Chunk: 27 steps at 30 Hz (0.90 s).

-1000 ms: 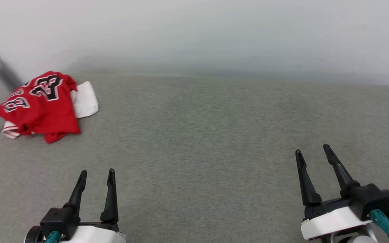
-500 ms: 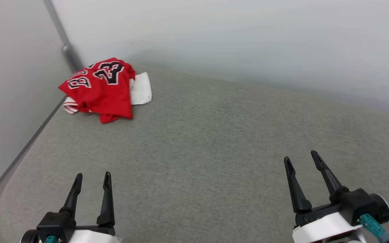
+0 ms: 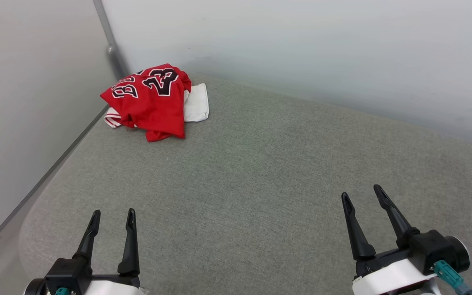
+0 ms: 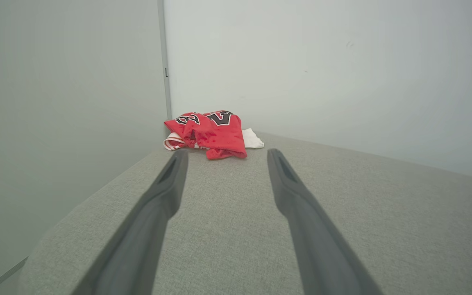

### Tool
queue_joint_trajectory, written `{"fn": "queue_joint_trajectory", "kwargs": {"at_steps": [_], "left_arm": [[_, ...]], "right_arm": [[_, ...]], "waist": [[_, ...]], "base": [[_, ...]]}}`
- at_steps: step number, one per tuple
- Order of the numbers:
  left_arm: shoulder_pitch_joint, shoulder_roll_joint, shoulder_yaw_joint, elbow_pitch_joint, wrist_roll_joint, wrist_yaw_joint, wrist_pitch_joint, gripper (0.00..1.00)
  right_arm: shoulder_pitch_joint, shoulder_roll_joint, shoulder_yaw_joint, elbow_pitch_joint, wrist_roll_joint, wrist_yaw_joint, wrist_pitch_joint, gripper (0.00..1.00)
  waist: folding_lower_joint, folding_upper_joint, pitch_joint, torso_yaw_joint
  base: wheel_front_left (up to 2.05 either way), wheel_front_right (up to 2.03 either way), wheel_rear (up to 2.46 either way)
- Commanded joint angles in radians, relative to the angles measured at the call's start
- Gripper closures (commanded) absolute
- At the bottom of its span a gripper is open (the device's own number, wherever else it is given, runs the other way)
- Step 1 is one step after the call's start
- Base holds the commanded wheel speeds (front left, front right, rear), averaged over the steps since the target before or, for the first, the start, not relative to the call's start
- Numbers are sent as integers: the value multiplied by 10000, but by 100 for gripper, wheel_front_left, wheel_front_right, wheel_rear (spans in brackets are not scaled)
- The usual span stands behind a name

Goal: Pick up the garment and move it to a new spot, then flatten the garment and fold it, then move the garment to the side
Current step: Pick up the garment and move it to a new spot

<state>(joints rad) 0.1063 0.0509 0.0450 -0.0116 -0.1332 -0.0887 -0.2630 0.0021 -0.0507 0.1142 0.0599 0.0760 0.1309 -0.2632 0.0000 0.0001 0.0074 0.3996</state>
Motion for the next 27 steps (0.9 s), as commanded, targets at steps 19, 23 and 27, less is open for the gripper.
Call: {"fn": "queue_joint_trajectory", "kwargs": {"at_steps": [19, 23, 27], "left_arm": [[-54, -8, 210, 77, -142, -9, -28, 0], [-454, -10, 473, 164, -409, -82, -28, 0], [-1157, -1, 503, 1044, -616, -297, -28, 0]], "right_arm": [[-181, 9, 91, -87, -71, -3, -25, 0], [-397, 9, 0, -246, -243, -3, -25, 0], [-716, 8, -147, -478, -512, -3, -25, 0]], "waist": [[0, -1, 353, -356], [0, -1, 959, -703], [0, -1, 1824, -1066]], "base": [[0, 0, 0], [0, 0, 0], [0, 0, 0]]}}
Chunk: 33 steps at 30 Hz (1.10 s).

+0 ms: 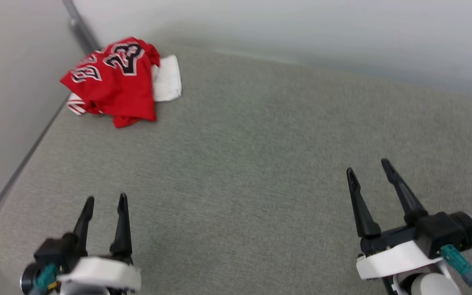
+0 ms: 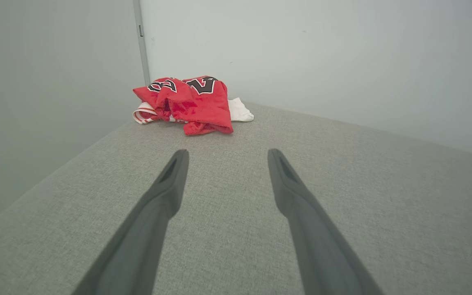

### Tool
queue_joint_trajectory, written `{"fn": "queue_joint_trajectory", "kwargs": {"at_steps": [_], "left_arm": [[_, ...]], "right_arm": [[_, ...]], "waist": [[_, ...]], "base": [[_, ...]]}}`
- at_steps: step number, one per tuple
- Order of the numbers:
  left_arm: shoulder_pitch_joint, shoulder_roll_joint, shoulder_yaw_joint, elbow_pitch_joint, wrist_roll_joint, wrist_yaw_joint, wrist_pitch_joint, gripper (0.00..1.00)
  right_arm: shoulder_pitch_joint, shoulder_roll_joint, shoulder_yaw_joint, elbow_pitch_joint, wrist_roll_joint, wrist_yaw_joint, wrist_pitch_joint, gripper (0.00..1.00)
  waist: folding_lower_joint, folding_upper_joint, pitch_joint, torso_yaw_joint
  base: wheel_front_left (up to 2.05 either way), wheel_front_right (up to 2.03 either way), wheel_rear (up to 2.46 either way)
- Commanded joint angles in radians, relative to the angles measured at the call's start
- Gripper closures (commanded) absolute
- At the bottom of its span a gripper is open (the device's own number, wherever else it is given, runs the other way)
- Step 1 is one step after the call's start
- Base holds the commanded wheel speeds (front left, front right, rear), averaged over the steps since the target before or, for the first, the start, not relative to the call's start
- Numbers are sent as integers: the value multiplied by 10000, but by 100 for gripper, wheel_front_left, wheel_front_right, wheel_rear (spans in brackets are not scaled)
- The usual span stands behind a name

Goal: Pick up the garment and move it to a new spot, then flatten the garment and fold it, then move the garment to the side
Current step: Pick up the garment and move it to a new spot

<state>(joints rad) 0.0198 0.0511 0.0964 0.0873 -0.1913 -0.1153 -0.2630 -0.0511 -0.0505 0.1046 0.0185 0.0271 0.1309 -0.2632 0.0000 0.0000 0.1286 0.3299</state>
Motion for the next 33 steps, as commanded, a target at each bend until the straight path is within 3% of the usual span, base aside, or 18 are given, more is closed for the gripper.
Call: {"fn": "queue_joint_trajectory", "kwargs": {"at_steps": [1, 5, 10, 17, 22, 28, 33], "left_arm": [[-567, 86, 21, 258, -75, -68, -28, 0], [-1699, 720, 103, 937, -349, -135, -26, 0], [-3467, 2416, -528, 2180, -1547, -144, 311, 0], [-6081, 5447, -1490, 3502, -3923, -148, 2847, 0], [-7538, 6868, -1889, 4412, -5759, -138, 5017, 0], [-8541, 8001, -2271, 4841, -7871, -139, 7477, 0], [-9045, 8529, -2396, 5184, -8831, -140, 8675, 0]], "right_arm": [[-259, 6, -78, -111, -126, -3, -25, 0], [-572, 4, -233, -322, -413, -3, -25, 0], [-928, 4, -333, -572, -649, -3, -25, 0], [-1312, 4, -382, -965, -881, -3, -26, 0], [-1438, 4, -290, -1146, -949, -3, -25, 0], [-1594, 6, -203, -1377, -910, -3, -25, 0], [-1633, 6, -167, -1446, -835, -5, -21, 0]], "waist": [[0, 0, 846, -469], [0, 0, 1770, -865], [0, 0, 2779, -1356], [0, 0, 3971, -2019], [0, 0, 4569, -2430], [0, 0, 5242, -2848], [0, 0, 5669, -3091]], "base": [[0, 0, 0], [0, 0, 0], [0, 0, 0], [0, 0, 0], [0, 0, 0], [0, 0, 0], [0, 0, 0]]}}
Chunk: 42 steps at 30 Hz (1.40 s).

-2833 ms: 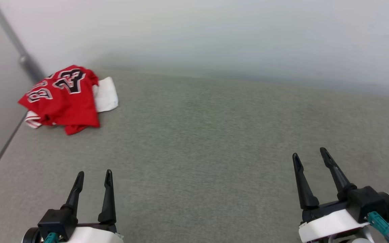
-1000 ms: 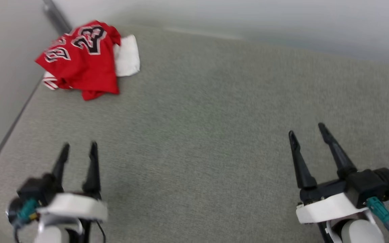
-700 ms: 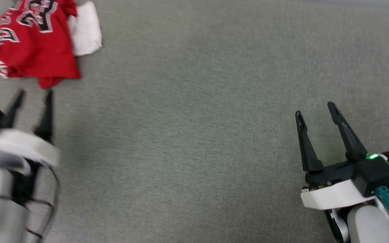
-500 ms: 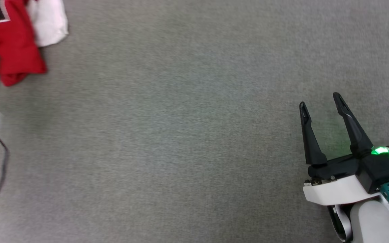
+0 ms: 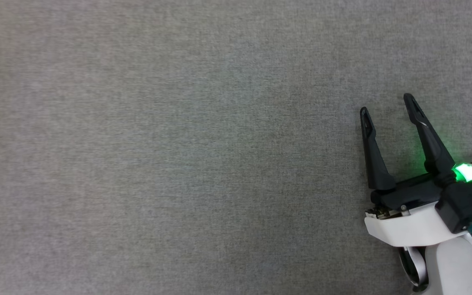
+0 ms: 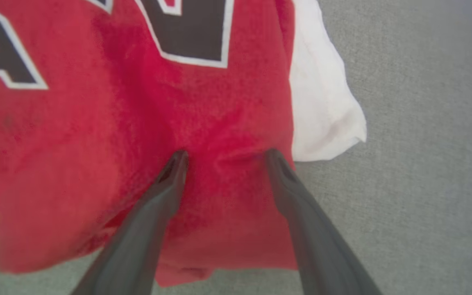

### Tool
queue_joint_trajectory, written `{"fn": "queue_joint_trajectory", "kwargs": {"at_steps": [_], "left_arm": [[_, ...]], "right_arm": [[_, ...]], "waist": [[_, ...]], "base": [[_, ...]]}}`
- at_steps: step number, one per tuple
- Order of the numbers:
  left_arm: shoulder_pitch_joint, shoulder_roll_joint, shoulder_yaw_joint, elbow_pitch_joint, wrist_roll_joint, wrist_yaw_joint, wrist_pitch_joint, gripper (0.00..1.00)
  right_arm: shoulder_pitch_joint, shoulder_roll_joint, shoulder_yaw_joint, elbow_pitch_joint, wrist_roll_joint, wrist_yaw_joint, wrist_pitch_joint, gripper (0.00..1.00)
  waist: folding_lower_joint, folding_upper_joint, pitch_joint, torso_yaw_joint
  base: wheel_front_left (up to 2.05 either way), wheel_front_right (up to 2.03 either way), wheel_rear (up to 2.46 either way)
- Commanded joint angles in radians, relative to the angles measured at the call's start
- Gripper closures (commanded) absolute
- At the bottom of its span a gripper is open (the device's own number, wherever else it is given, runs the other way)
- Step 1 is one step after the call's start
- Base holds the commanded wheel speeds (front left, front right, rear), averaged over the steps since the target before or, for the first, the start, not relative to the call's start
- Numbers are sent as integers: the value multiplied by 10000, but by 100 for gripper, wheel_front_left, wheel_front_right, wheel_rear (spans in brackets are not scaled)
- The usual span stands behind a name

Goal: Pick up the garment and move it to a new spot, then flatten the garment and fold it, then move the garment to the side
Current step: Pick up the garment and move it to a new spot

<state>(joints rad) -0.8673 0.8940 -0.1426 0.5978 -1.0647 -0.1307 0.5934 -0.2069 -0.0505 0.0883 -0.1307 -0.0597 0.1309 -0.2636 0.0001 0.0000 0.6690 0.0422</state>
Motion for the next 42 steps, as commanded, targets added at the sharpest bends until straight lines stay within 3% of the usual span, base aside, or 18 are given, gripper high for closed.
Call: {"fn": "queue_joint_trajectory", "kwargs": {"at_steps": [1, 8, 9, 10, 21, 32, 38, 42], "left_arm": [[-255, 134, -58, 155, -201, 14, 263, 0], [-404, -88, -799, 443, -817, 1, 1492, 0], [-358, -130, -952, 428, -901, 1, 1700, 39], [-304, -139, -1084, 369, -996, -2, 1863, 100], [55, 285, -1403, -416, -1414, -1, 366, 100], [1413, 678, -2659, -2819, -1734, 1, -959, 100], [1852, 207, -3543, -4163, -1493, 0, -1542, 100], [1749, -578, -4168, -4842, -1307, 0, -1756, 100]], "right_arm": [[-75, 3, 8, 35, 13, -5, -16, 0], [-60, -8, 2, 23, -141, -8, 16, 0], [-68, -8, -7, 26, -144, -8, 18, 0], [-77, -8, -10, 27, -153, -8, 16, 0], [-61, -2, 152, 302, -94, -5, 7, 0], [144, 4, 240, 839, 490, -5, -20, 0], [302, 4, 251, 1034, 881, -5, -20, 0], [386, 4, 207, 1091, 1074, -5, -20, 0]], "waist": [[-1, 0, 337, -248], [-1, 0, 632, -288], [-1, 0, 640, -279], [-1, 0, 640, -270], [-1, 0, -365, -221], [-1, 0, -2318, -592], [-1, 0, -3115, -947], [-1, 0, -3448, -1199]], "base": [[0, 0, 0], [0, 0, 0], [0, 0, 0], [0, 0, 0], [0, 0, 0], [0, 0, 0], [0, 0, 0], [0, 0, 0]]}}
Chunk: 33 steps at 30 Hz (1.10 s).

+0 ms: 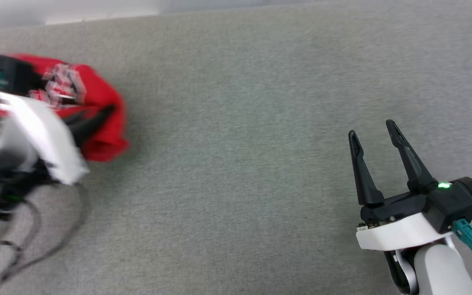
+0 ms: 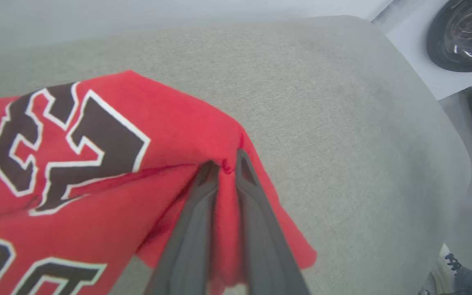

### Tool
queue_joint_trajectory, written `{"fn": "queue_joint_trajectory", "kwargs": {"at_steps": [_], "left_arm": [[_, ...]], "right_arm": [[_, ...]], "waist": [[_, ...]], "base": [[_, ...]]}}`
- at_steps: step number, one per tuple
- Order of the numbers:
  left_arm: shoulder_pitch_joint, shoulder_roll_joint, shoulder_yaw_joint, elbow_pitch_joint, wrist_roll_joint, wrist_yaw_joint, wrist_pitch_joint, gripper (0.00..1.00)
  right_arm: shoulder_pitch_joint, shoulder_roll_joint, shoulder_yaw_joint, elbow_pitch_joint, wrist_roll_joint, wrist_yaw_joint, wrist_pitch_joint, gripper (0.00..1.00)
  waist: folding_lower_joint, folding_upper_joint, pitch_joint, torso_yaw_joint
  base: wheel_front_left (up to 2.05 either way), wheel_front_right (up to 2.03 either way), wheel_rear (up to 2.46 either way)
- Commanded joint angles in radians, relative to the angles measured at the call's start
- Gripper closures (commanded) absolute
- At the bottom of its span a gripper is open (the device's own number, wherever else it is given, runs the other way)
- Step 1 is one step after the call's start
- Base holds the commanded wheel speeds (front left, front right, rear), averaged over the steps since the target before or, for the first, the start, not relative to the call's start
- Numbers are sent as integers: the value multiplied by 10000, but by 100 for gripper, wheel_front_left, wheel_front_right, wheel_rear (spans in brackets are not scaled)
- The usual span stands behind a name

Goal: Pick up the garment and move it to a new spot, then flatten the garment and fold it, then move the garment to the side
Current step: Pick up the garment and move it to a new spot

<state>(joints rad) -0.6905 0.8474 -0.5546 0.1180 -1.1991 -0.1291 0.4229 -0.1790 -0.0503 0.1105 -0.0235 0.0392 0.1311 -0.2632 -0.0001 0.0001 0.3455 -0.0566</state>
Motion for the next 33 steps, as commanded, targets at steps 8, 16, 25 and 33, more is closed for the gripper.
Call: {"fn": "queue_joint_trajectory", "kwargs": {"at_steps": [8, 16, 25, 33], "left_arm": [[-628, -2752, -1545, -588, 776, 197, -167, 100], [-1409, -5578, -2947, 318, 1564, 192, -478, 100], [-2120, -7534, -3372, 2061, 2354, 279, -1961, 0], [-2402, -7357, -3234, 3319, 2824, 131, -3316, 0]], "right_arm": [[88, 4, -397, -40, 286, -7, -24, 0], [-55, 4, -812, -252, 326, -7, -24, 0], [-16, 6, -786, -255, 595, -7, -24, 0], [40, 4, -745, -178, 565, -7, -24, 0]], "waist": [[1, -1, -476, -821], [1, -1, -386, -1597], [1, -1, -206, -2006], [1, -1, -490, -1521]], "base": [[0, 0, 0], [0, 0, 0], [0, 0, 0], [0, 0, 0]]}}
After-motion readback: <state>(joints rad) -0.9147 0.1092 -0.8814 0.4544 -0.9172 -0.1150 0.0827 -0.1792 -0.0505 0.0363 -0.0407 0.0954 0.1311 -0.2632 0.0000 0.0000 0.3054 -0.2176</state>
